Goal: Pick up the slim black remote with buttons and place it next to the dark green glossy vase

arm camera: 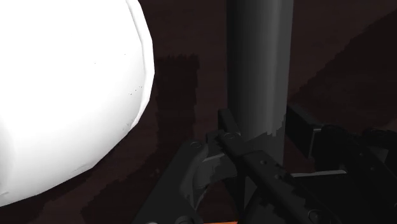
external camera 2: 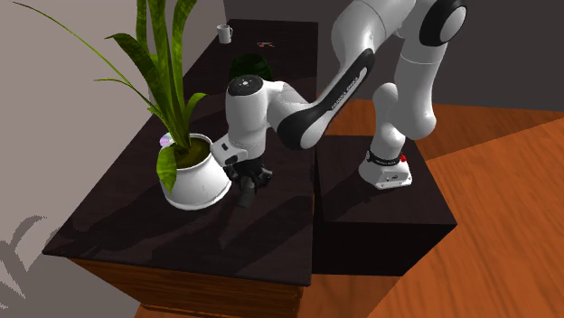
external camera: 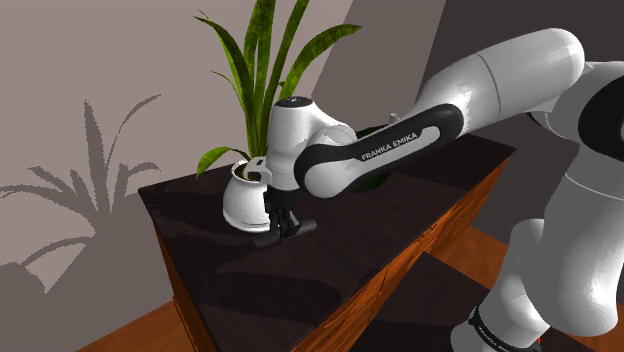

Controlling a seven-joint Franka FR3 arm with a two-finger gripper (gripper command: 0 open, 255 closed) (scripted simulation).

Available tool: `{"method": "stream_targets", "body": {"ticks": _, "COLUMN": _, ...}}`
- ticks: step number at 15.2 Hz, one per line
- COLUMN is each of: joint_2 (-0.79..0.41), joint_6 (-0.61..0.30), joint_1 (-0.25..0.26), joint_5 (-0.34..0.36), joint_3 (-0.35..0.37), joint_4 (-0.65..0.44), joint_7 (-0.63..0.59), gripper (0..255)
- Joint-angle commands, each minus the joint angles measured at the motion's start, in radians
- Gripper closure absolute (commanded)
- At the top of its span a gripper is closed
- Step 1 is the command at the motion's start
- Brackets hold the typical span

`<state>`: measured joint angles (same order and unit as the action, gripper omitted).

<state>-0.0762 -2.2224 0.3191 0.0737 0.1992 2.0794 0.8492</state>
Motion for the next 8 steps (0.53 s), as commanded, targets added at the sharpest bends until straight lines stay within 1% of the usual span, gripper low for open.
{"method": "stream_targets", "body": {"ticks": 1, "joint_2": 0.013, "joint_6": 0.027, "joint_1": 0.000, "joint_5": -0.005, "joint_3": 0.000, "joint_4": -0.014, "joint_7": 0.004, "gripper": 255}}
{"method": "stream_targets", "body": {"ticks": 8, "joint_2": 0.047, "joint_6": 0.116, "joint_1": -0.001, "joint_5": -0.016, "joint_3": 0.001, "joint_4": -0.070, "joint_7": 0.015, "gripper": 255}}
